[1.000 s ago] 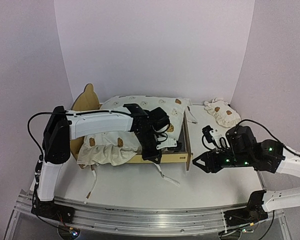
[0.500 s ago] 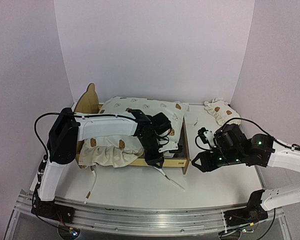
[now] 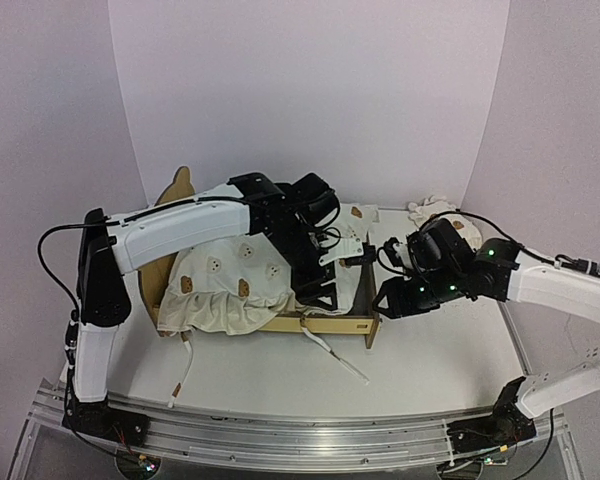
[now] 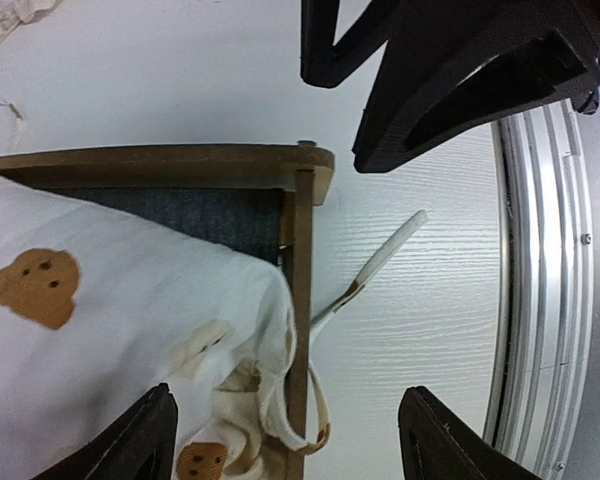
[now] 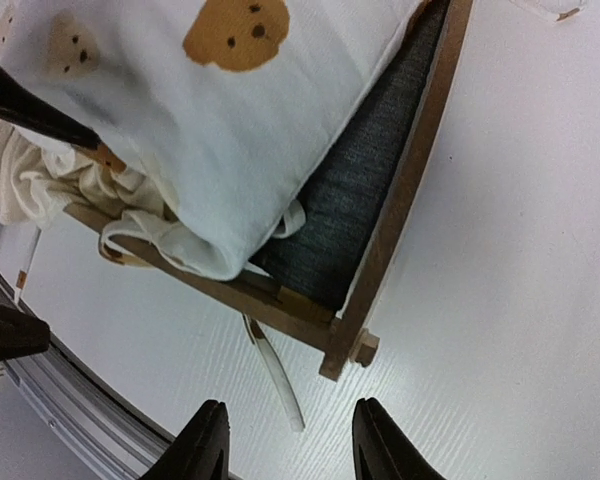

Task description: Set up the pet bed

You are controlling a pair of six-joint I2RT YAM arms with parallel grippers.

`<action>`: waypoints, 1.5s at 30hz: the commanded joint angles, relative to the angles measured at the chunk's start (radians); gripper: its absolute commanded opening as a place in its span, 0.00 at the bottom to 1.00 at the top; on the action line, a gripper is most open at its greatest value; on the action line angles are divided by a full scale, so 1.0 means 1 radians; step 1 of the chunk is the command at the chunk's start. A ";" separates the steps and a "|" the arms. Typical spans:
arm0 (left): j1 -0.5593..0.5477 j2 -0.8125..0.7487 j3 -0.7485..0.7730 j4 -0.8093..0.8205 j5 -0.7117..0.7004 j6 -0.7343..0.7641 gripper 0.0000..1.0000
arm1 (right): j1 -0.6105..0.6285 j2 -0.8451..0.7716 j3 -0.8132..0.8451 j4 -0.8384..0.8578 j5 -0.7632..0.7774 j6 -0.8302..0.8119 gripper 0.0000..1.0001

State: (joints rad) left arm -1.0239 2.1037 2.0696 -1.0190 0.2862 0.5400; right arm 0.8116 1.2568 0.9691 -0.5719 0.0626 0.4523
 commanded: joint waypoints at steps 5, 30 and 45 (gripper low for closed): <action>0.019 -0.042 -0.126 0.233 -0.252 -0.026 0.78 | -0.047 0.128 0.116 0.011 -0.085 0.011 0.38; 0.139 -0.088 -0.210 0.334 -0.327 -0.074 0.00 | -0.080 0.422 0.290 0.057 -0.170 -0.125 0.38; 0.148 -0.091 -0.200 0.328 -0.315 -0.076 0.00 | -0.079 0.527 0.341 0.033 -0.113 -0.177 0.01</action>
State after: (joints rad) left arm -0.8955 2.0747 1.8565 -0.6811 -0.0237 0.4727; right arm 0.7353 1.7779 1.2637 -0.5238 -0.0578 0.2977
